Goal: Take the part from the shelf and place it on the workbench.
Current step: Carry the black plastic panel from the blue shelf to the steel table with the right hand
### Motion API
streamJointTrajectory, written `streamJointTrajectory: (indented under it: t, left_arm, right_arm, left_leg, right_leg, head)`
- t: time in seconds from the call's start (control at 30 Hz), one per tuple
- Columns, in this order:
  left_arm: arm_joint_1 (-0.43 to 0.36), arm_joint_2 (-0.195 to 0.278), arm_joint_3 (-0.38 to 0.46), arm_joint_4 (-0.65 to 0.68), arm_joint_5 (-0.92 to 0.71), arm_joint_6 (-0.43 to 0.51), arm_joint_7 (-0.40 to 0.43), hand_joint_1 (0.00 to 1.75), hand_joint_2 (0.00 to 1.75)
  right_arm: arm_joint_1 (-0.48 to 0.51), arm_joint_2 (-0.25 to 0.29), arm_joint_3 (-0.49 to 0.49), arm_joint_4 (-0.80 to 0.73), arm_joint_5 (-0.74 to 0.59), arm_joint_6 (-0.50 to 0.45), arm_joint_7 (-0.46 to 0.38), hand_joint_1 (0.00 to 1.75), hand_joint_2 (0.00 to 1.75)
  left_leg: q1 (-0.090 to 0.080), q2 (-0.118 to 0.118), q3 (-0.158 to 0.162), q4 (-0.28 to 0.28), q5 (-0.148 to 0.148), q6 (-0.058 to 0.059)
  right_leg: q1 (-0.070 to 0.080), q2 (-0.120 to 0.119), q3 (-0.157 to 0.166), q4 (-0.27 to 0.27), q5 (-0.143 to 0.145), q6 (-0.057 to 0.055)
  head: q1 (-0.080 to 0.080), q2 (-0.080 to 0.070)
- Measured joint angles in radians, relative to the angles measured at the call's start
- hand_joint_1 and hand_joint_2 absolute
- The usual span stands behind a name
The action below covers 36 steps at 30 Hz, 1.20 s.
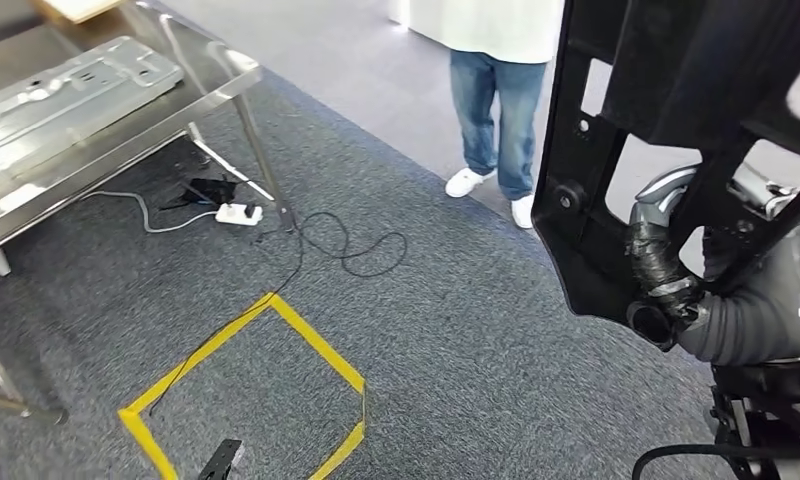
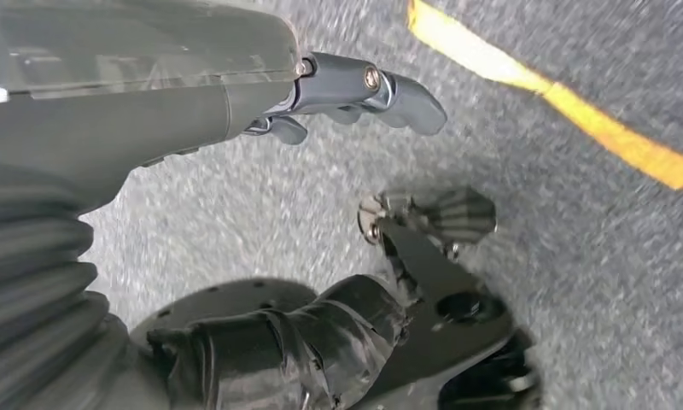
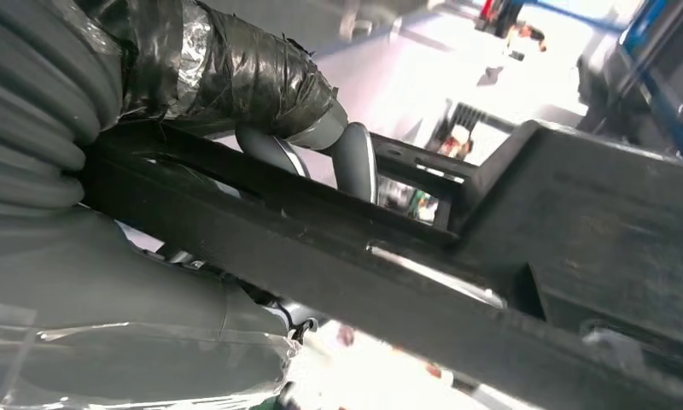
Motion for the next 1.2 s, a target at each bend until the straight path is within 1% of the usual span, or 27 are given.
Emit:
streamJointTrajectory:
  t: [0.03,0.07,0.13,0.2,0.27,0.3,0.37,0.4,0.43,0.47,0.5,0.53,0.57,0.63,0.7,0.73,0.77,0.8,0.87,0.9,0.93,0.97,1.0,1.03,1.07,1.13,1.2]
  left_arm:
    - [0.002,0.0,0.0,0.0,0.0,0.001,0.0,0.0,1.75]
    - [0.003,0.0,0.0,0.0,0.0,0.002,0.0,0.0,1.75]
    - [0.002,0.0,0.0,0.0,0.0,0.007,-0.002,0.0,1.75]
    - [0.0,0.0,0.0,0.0,0.0,0.012,-0.004,0.0,1.75]
    - [0.001,0.002,0.0,0.0,0.0,0.015,-0.003,0.0,1.75]
    - [0.003,0.004,0.0,0.0,0.0,0.015,-0.002,0.0,1.75]
    - [0.002,0.004,0.0,0.0,-0.002,0.016,0.0,0.0,1.75]
    - [-0.001,0.004,0.0,0.0,-0.002,0.016,0.002,0.0,1.75]
    - [-0.003,0.004,0.0,0.0,-0.003,0.016,0.002,0.0,1.75]
    - [-0.005,0.004,0.0,0.0,-0.004,0.016,0.004,0.0,1.75]
    - [-0.005,0.004,0.0,0.0,-0.006,0.016,0.004,0.0,1.75]
    - [-0.004,0.004,0.0,0.0,-0.007,0.016,0.005,0.0,1.75]
    - [-0.003,0.004,0.0,0.0,-0.009,0.016,0.006,0.0,1.75]
    - [-0.003,0.004,0.0,0.0,-0.01,0.016,0.006,0.0,1.75]
    - [-0.005,0.004,0.0,0.0,-0.01,0.017,0.006,0.0,1.75]
    - [-0.005,0.003,0.0,0.0,-0.01,0.017,0.006,0.0,1.75]
    - [-0.003,0.004,0.0,0.0,-0.01,0.017,0.006,0.0,1.75]
    - [0.0,0.005,0.0,0.0,-0.01,0.017,0.007,0.0,1.75]
    - [0.002,0.006,0.0,0.0,-0.01,0.017,0.008,0.0,1.75]
    - [0.0,0.005,0.0,0.0,-0.01,0.017,0.009,0.0,1.75]
    - [-0.002,0.006,0.0,0.0,-0.01,0.017,0.009,0.0,1.75]
    - [-0.003,0.006,0.0,0.0,-0.01,0.017,0.009,0.0,1.75]
    - [-0.003,0.005,0.0,0.0,-0.01,0.017,0.009,0.0,1.75]
    - [-0.002,0.005,0.0,0.0,-0.01,0.017,0.009,0.0,1.75]
    - [0.0,0.005,0.0,0.0,-0.01,0.016,0.009,0.0,1.75]
    - [0.0,0.005,0.0,0.0,-0.01,0.016,0.009,0.0,1.75]
    - [-0.003,0.005,0.0,0.0,-0.01,0.016,0.009,0.0,1.75]
  right_arm:
    - [0.006,0.0,0.0,0.0,-0.003,-0.001,-0.003,1.75,1.75]
    - [0.011,0.0,0.0,0.0,-0.005,-0.001,-0.006,1.75,1.75]
    - [0.019,0.0,-0.003,0.0,-0.01,-0.002,-0.011,1.75,1.75]
    - [0.029,0.0,-0.006,-0.001,-0.014,-0.005,-0.016,1.75,1.75]
    - [0.04,0.0,-0.009,-0.004,-0.017,-0.006,-0.019,1.75,1.75]
    - [0.045,-0.001,-0.01,-0.005,-0.017,-0.007,-0.02,1.75,1.75]
    - [0.051,-0.004,-0.014,-0.009,-0.018,-0.008,-0.022,1.75,1.75]
    - [0.055,-0.006,-0.016,-0.01,-0.018,-0.009,-0.022,1.75,1.75]
    - [0.06,-0.008,-0.017,-0.011,-0.018,-0.01,-0.022,1.75,1.75]
    - [0.066,-0.009,-0.018,-0.011,-0.018,-0.01,-0.022,1.75,1.75]
    - [0.072,-0.01,-0.018,-0.011,-0.018,-0.01,-0.021,1.75,1.75]
    - [0.076,-0.01,-0.02,-0.012,-0.018,-0.01,-0.02,1.75,1.75]
    - [0.078,-0.011,-0.022,-0.013,-0.018,-0.01,-0.019,1.75,1.75]
    - [0.079,-0.013,-0.03,-0.015,-0.018,-0.01,-0.019,1.75,1.75]
    - [0.08,-0.017,-0.034,-0.019,-0.018,-0.01,-0.018,1.75,1.75]
    - [0.081,-0.018,-0.035,-0.021,-0.018,-0.01,-0.018,1.75,1.75]
    - [0.081,-0.019,-0.036,-0.023,-0.018,-0.01,-0.017,1.75,1.75]
    - [0.081,-0.02,-0.036,-0.025,-0.018,-0.01,-0.016,1.75,1.75]
    - [0.08,-0.022,-0.038,-0.03,-0.016,-0.008,-0.011,1.75,1.75]
    - [0.08,-0.023,-0.039,-0.034,-0.015,-0.005,-0.008,1.75,1.75]
    - [0.082,-0.025,-0.041,-0.037,-0.015,-0.003,-0.005,1.75,1.75]
    - [0.082,-0.026,-0.042,-0.038,-0.014,-0.001,-0.004,1.75,1.75]
    - [0.083,-0.026,-0.043,-0.039,-0.014,0.0,-0.003,1.75,1.75]
    - [0.083,-0.026,-0.043,-0.039,-0.014,0.0,-0.003,1.75,1.75]
    - [0.084,-0.026,-0.043,-0.039,-0.014,0.0,-0.003,1.75,1.75]
    - [0.083,-0.027,-0.043,-0.041,-0.014,0.0,-0.003,1.75,1.75]
    - [0.083,-0.028,-0.046,-0.044,-0.013,0.0,-0.003,1.75,1.75]
  left_leg:
    - [0.0,0.003,0.019,-0.037,0.027,0.001]
    - [0.0,0.015,0.055,-0.106,0.064,0.003]
    - [-0.011,0.06,0.125,-0.236,0.105,0.014]
    - [-0.023,0.08,0.147,-0.277,0.103,0.027]
    - [-0.024,0.054,0.152,-0.283,0.103,0.039]
    - [-0.022,0.041,0.158,-0.289,0.103,0.045]
    - [-0.016,0.019,0.172,-0.299,0.105,0.057]
    - [-0.015,0.007,0.175,-0.301,0.104,0.062]
    - [-0.015,-0.006,0.176,-0.3,0.103,0.066]
    - [-0.015,-0.021,0.178,-0.3,0.102,0.068]
    - [-0.016,-0.037,0.18,-0.3,0.101,0.069]
    - [-0.016,-0.054,0.182,-0.299,0.099,0.069]
    - [-0.016,-0.07,0.185,-0.298,0.097,0.068]
    - [-0.016,-0.101,0.187,-0.293,0.093,0.062]
    - [-0.012,-0.127,0.181,-0.29,0.091,0.051]
    - [-0.009,-0.141,0.177,-0.291,0.092,0.045]
    - [-0.007,-0.154,0.173,-0.293,0.093,0.038]
    - [-0.007,-0.149,0.171,-0.29,0.091,0.031]
    - [-0.01,-0.095,0.146,-0.242,0.062,0.021]
    - [-0.008,-0.054,0.12,-0.187,0.034,0.017]
    - [-0.006,-0.027,0.087,-0.122,0.006,0.013]
    - [-0.002,-0.013,0.054,-0.062,-0.015,0.009]
    - [0.002,-0.005,0.033,-0.027,-0.02,0.006]
    - [0.005,-0.001,0.033,-0.03,-0.005,0.003]
    - [0.007,0.006,0.052,-0.07,0.024,0.001]
    - [0.004,0.051,0.121,-0.206,0.081,0.002]
    - [-0.004,0.087,0.16,-0.281,0.096,0.013]
  right_leg:
    - [0.0,-0.014,0.005,0.0,-0.004,0.001]
    - [0.001,-0.027,0.011,0.0,-0.009,0.003]
    - [0.004,-0.05,0.022,-0.001,-0.019,0.01]
    - [0.008,-0.068,0.03,-0.005,-0.025,0.02]
    - [0.008,-0.085,0.038,-0.009,-0.033,0.032]
    - [0.005,-0.074,0.042,-0.005,-0.04,0.038]
    - [0.001,-0.014,0.018,0.057,-0.075,0.045]
    - [0.0,0.021,-0.012,0.118,-0.1,0.046]
    - [0.0,0.041,-0.054,0.188,-0.124,0.046]
    - [0.001,0.049,-0.094,0.248,-0.138,0.047]
    - [0.001,0.052,-0.12,0.276,-0.133,0.047]
    - [0.0,0.054,-0.129,0.267,-0.108,0.046]
    - [0.0,0.06,-0.116,0.218,-0.067,0.044]
    - [-0.004,0.107,-0.067,0.079,0.009,0.038]
    - [-0.005,0.145,-0.036,0.004,0.031,0.035]
    - [-0.003,0.144,-0.032,-0.003,0.028,0.033]
    - [-0.003,0.131,-0.028,-0.006,0.029,0.029]
    - [-0.004,0.117,-0.023,-0.012,0.03,0.024]
    - [-0.007,0.088,-0.012,-0.022,0.031,0.014]
    - [-0.005,0.072,-0.008,-0.025,0.029,0.01]
    - [-0.004,0.056,-0.005,-0.025,0.026,0.006]
    - [-0.003,0.04,-0.002,-0.025,0.024,0.005]
    - [-0.002,0.024,0.001,-0.025,0.02,0.004]
    - [-0.002,0.009,0.004,-0.025,0.017,0.005]
    - [-0.003,-0.005,0.008,-0.024,0.013,0.008]
    - [-0.001,-0.031,0.017,-0.022,0.003,0.016]
    - [0.005,-0.052,0.023,-0.02,-0.006,0.026]
  head:
    - [0.0,0.0]
    - [0.0,0.0]
    - [0.001,0.0]
    - [0.002,0.0]
    - [0.001,0.0]
    - [0.003,0.0]
    - [0.008,0.0]
    - [0.012,0.0]
    - [0.014,0.0]
    - [0.015,0.0]
    - [0.015,0.0]
    - [0.015,0.0]
    - [0.016,0.0]
    - [0.015,0.0]
    - [0.015,0.0]
    - [0.015,0.0]
    - [0.015,0.0]
    - [0.014,0.0]
    - [0.009,0.0]
    - [0.007,0.0]
    - [0.005,0.0]
    - [0.006,0.0]
    - [0.006,0.0]
    - [0.005,0.0]
    - [0.005,0.0]
    - [0.005,0.0]
    - [0.006,0.0]
